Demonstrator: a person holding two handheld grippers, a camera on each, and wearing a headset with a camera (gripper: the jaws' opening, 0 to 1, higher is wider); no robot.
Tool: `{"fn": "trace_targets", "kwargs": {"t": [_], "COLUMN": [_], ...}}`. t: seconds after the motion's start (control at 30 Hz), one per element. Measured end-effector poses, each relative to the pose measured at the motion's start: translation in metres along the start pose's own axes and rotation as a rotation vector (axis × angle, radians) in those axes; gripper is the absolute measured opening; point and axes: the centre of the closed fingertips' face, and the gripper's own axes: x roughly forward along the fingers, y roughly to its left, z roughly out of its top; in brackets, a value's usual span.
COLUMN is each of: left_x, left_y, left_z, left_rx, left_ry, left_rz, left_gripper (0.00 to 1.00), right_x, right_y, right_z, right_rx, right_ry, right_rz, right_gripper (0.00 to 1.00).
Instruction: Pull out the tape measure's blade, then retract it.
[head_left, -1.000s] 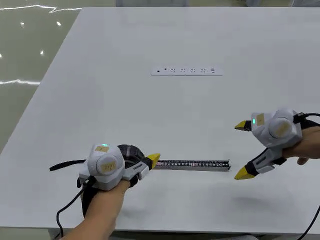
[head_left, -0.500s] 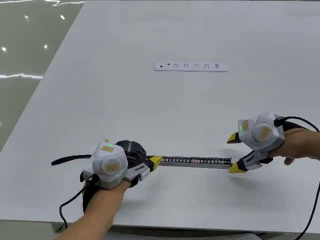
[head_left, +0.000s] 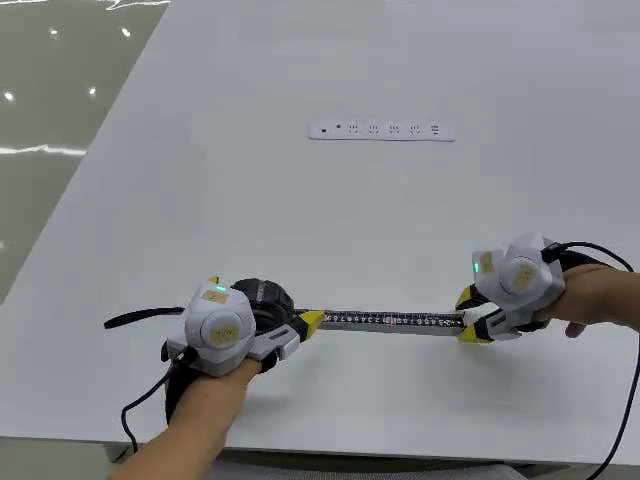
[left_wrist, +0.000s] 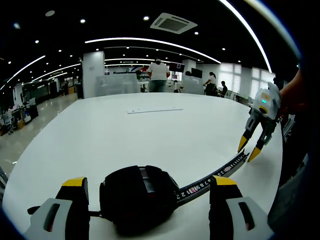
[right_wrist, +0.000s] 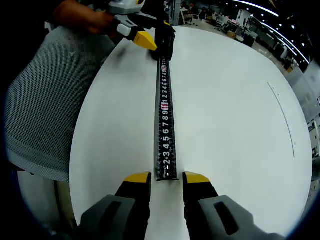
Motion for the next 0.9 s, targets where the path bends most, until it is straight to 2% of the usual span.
{"fn": "trace_targets", "kwargs": {"t": [0.33, 0.53, 0.63, 0.73, 0.9], "left_x": [0.001, 0.003, 0.003, 0.004, 0.006], "left_y": [0.001, 0.004, 0.009, 0.011, 0.016], "left_z": [-0.001, -0.011, -0.014, -0.018, -0.011], "left_rx": [-0.015, -0.048, -0.086, -0.127, -0.152], "left_ry": [0.003, 0.038, 0.052, 0.073, 0.061], "left_rz": [0.006, 0.012, 0.024, 0.038, 0.057], "left_gripper": [0.91, 0.84, 0.81, 0.79, 0.76], "right_x": [0.000, 0.001, 0.002, 0.002, 0.002], "right_y": [0.001, 0.002, 0.003, 0.003, 0.003], "right_z": [-0.002, 0.000, 0.000, -0.001, 0.000], "right_rx": [0.030, 0.056, 0.051, 0.058, 0.087], "right_ry": [-0.003, 0.017, 0.050, 0.061, 0.075], "right_rz": [0.009, 0.033, 0.026, 0.024, 0.019], "right_gripper": [0.12, 0.12, 0.12, 0.12, 0.12]}}
